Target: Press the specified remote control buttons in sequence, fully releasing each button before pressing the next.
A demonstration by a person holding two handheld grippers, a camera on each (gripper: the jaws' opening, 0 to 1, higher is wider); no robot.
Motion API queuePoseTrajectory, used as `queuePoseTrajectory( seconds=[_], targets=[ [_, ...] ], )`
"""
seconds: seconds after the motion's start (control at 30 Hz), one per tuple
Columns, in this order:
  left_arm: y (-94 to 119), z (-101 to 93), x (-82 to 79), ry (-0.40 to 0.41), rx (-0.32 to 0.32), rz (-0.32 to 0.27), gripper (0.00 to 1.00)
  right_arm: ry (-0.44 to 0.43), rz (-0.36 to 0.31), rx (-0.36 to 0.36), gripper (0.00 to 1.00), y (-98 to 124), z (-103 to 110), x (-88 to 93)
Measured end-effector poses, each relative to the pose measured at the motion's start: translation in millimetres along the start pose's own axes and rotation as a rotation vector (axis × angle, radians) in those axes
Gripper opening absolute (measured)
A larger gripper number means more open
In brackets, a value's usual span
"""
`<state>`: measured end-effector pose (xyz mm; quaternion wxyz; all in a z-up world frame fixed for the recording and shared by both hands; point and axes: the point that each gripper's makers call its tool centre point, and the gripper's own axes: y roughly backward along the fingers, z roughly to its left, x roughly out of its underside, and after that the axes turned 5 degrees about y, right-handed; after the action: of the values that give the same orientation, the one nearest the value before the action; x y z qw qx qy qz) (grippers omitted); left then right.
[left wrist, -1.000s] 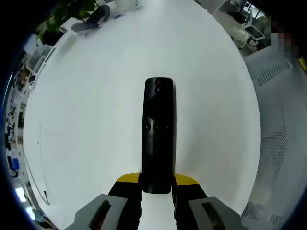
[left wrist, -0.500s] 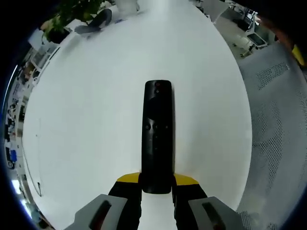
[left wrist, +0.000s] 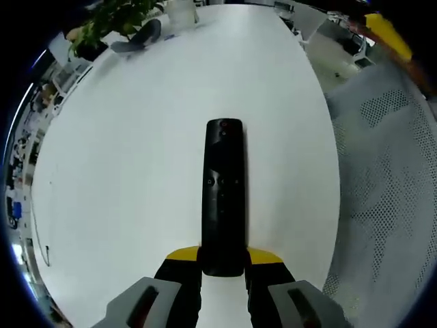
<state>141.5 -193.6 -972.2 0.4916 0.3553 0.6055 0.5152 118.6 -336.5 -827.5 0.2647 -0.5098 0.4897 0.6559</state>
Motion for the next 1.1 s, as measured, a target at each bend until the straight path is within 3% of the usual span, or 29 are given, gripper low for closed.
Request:
queuePoseTrajectory(
  seconds=[0.17, 0.3, 0.43, 0.5, 0.73, 0.83, 0.97, 1.1],
  targets=[
    [1.2, -11.3, 1.4, 0.023, -0.003, -0.023, 0.23, -0.006, 0.043, -0.059, 0.32, -3.4, 9.7, 4.3],
    [1.7, -17.6, 1.6, 0.049, -0.002, -0.06, 0.23, -0.004, 0.036, -0.056, 0.22, -4.8, 4.3, -1.8],
    [2.7, -24.1, 3.4, 0.077, 0.002, -0.101, 0.23, -0.119, 0.064, -0.119, 0.1, -20.3, 4.3, -10.4],
    [3.6, -28.8, 4.5, 0.075, 0.005, -0.114, 0.23, -0.121, 0.064, -0.12, 0.0, -28.9, 2.0, -16.3],
    [4.1, -39.7, 5.4, 0.115, -0.002, -0.166, 0.23, -0.141, 0.089, -0.148, 0.0, -61.2, 1.7, -34.2],
    [4.5, -42.0, 4.6, 0.145, -0.006, -0.189, 0.23, -0.18, 0.147, -0.163, 0.0, -72.1, 3.4, -25.2],
    [4.6, -44.8, 3.2, 0.188, -0.016, -0.243, 0.23, -0.258, 0.272, -0.202, 0.0, -83.7, 10.3, 1.5],
    [5.3, -50.1, 1.4, 0.235, -0.015, -0.306, 0.23, -0.328, 0.349, -0.219, 0.0, -86.4, 14.3, 22.7]
  ],
)
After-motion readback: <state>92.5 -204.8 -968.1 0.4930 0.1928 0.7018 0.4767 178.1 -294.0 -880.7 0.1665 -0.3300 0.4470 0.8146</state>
